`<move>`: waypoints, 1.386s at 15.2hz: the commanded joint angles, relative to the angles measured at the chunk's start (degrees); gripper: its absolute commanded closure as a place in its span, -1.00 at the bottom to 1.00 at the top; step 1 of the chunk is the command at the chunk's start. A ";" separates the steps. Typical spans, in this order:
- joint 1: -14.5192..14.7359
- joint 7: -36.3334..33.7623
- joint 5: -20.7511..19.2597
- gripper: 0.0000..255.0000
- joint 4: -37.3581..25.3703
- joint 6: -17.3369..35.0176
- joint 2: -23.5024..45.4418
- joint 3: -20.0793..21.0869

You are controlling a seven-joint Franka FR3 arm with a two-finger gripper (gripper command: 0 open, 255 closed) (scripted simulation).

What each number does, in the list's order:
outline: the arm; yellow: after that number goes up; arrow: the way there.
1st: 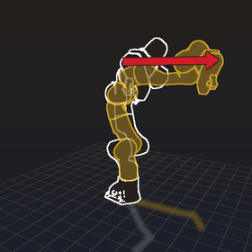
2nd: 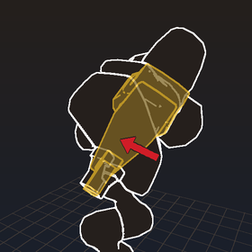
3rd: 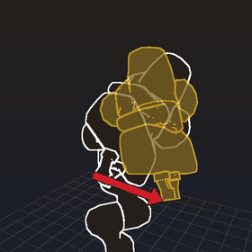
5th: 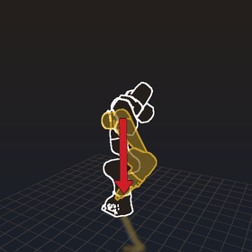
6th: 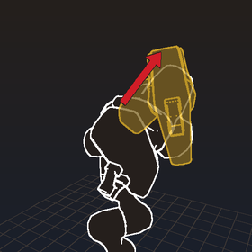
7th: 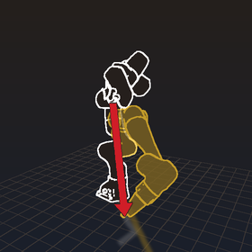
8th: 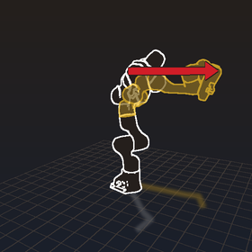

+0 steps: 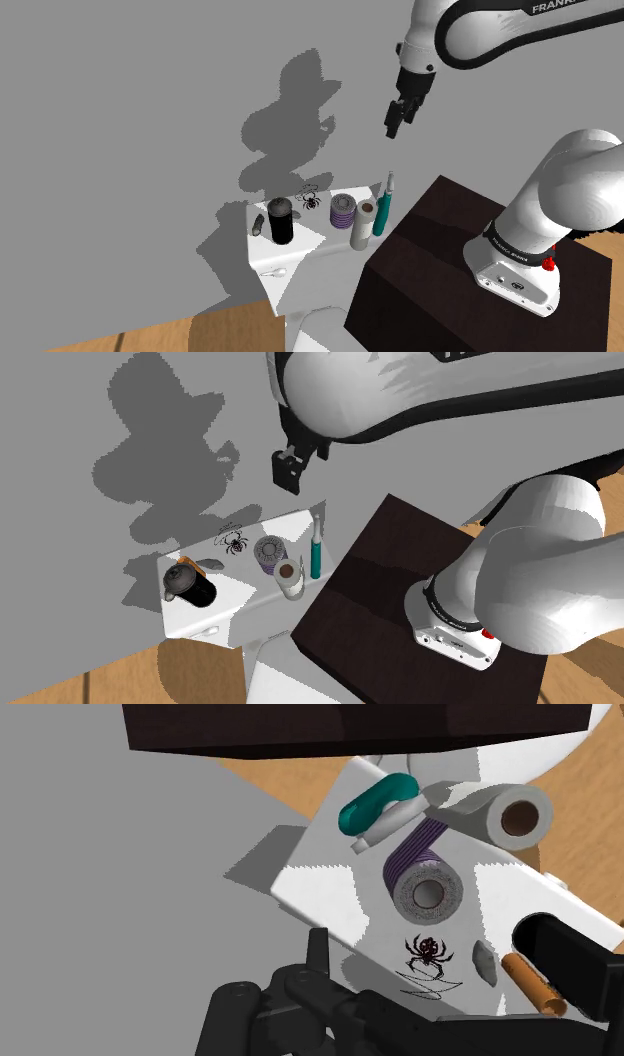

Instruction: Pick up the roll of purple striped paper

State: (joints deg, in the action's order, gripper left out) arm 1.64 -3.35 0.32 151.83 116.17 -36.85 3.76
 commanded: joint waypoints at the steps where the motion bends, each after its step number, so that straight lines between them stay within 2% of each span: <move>1: 0.37 -0.09 0.22 -1.00 1.64 4.52 2.89 0.45; 7: 1.37 -0.62 0.60 -1.00 5.33 18.54 13.65 2.01; 13: 1.68 -2.08 -0.59 -1.00 5.70 32.69 27.89 3.80; 17: 1.59 -4.69 -3.87 -1.00 4.04 41.34 38.60 4.63; 21: 3.14 -9.12 -9.64 -1.00 0.88 48.69 49.59 3.19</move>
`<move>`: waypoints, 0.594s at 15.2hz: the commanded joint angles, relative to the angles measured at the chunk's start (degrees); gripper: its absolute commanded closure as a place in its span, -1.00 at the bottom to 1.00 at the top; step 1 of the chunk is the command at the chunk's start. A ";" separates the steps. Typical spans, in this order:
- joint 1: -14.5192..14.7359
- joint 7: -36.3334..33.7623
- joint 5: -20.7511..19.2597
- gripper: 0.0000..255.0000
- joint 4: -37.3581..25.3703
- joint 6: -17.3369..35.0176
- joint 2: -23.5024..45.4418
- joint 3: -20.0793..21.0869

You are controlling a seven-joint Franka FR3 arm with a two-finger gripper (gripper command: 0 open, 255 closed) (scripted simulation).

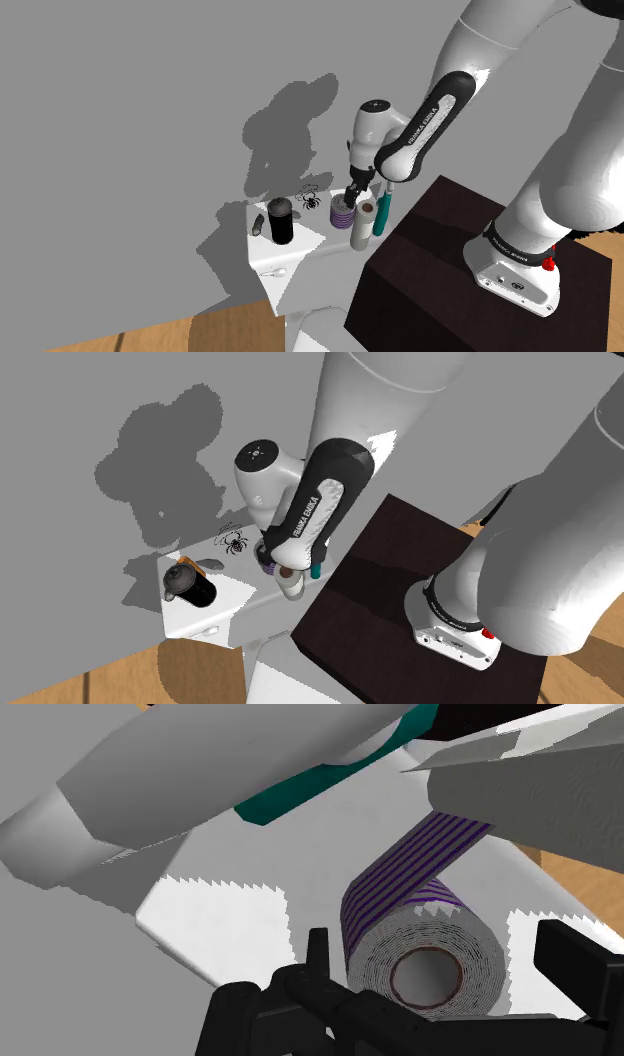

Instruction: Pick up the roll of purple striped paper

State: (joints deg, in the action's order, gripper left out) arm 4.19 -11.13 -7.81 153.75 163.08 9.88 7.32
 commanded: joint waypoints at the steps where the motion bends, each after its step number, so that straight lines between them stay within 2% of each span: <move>1: 1.47 -2.38 -2.83 -1.00 -2.05 3.40 5.58 -1.18; 9: 4.99 -4.95 -5.82 -1.00 -4.69 9.71 14.46 -5.21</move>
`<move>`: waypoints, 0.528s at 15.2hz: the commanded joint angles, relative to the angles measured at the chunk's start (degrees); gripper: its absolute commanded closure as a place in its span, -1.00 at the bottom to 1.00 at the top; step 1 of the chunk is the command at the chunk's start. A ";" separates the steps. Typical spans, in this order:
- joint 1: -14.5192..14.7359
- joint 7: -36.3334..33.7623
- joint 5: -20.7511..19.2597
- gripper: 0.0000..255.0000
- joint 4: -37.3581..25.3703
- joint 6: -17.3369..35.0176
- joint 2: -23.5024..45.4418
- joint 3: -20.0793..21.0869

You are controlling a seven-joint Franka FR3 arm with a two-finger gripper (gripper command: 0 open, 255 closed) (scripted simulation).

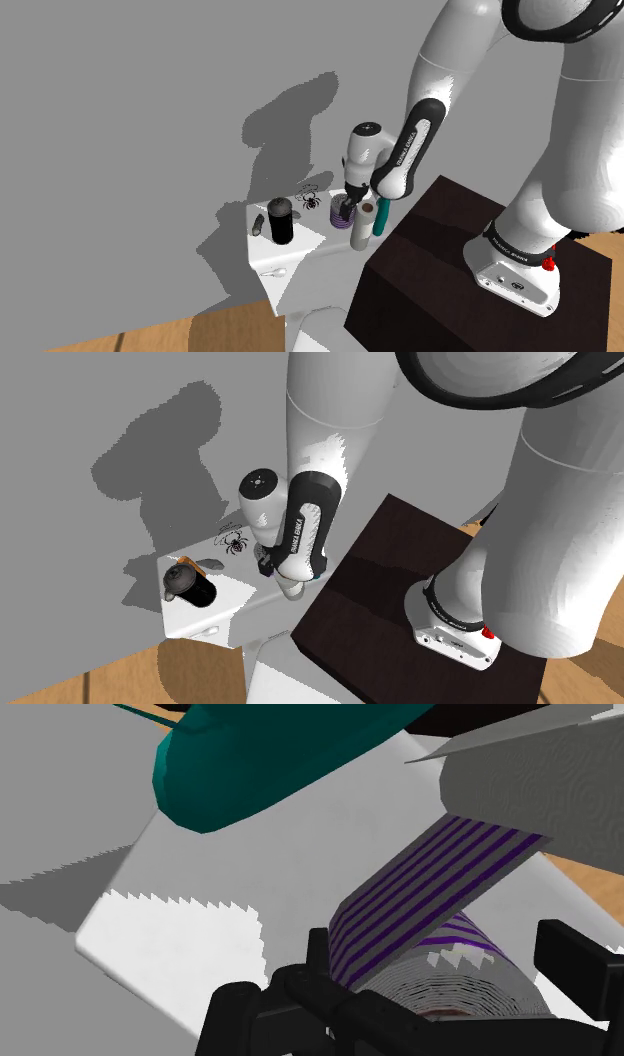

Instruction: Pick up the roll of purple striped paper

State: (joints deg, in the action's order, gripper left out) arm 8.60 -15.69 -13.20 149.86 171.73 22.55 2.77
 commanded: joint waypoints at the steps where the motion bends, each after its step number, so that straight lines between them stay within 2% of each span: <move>1: 0.61 -0.34 -0.37 -1.00 -0.79 1.06 1.78 -0.68; 2: 0.63 -0.34 -0.37 -1.00 -0.79 1.06 1.79 -0.70; 3: 0.71 -0.42 -0.35 1.00 -0.70 1.03 1.66 -0.67; 8: 0.68 -0.39 -0.35 1.00 -0.64 1.03 1.61 -0.67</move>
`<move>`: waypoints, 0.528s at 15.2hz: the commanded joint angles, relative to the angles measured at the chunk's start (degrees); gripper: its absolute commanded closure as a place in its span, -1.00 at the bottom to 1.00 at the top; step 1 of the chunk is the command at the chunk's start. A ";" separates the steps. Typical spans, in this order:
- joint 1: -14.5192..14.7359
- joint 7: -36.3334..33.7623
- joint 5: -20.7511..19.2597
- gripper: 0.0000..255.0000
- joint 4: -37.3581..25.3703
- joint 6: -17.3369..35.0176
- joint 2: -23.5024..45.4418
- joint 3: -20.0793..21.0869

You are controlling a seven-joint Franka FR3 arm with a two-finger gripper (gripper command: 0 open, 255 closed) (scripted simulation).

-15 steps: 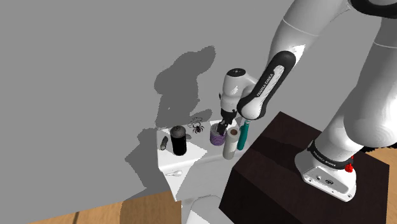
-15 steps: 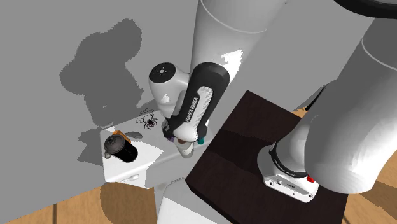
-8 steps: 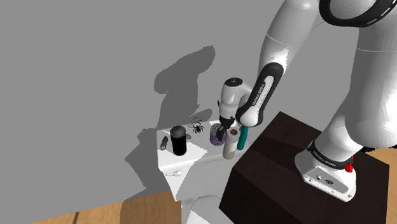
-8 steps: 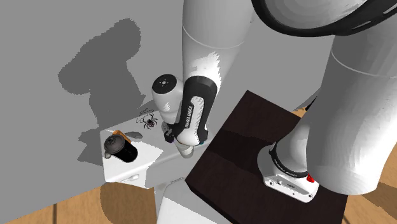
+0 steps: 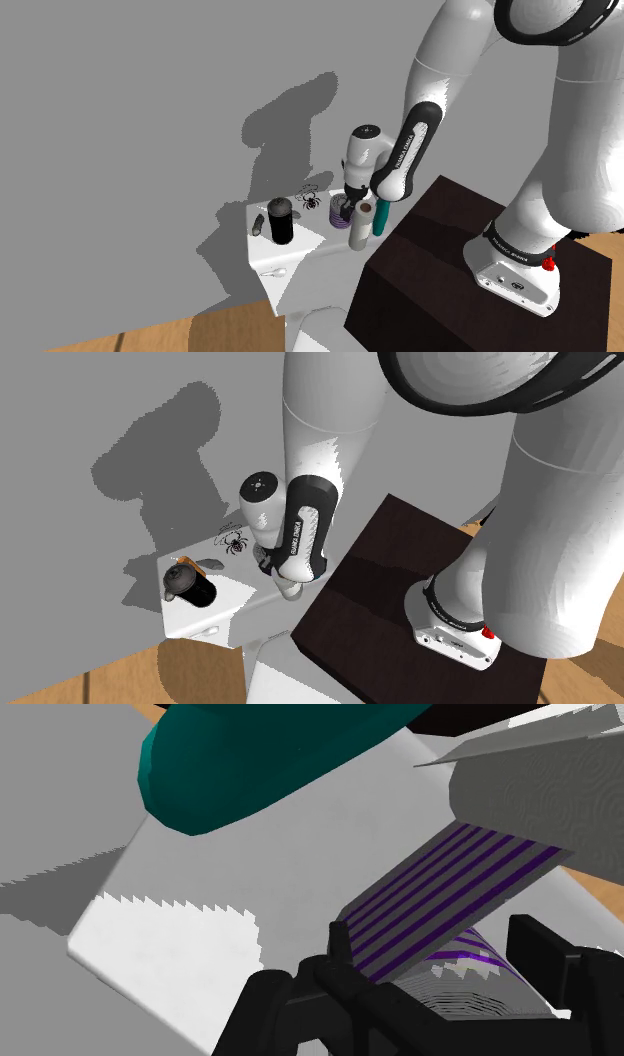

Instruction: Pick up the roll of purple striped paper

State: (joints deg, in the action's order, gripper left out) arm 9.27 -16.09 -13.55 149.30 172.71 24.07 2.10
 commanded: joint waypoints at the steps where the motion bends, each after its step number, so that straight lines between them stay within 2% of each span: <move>1: 0.01 0.00 0.00 1.00 -0.10 0.06 0.11 0.00; 4: -0.06 0.06 -0.01 1.00 -0.23 0.08 0.27 -0.01; 8: -1.72 1.02 1.02 1.00 1.03 -2.86 -3.86 1.86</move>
State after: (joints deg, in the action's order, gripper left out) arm 7.96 -15.33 -12.78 149.98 170.49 21.19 3.53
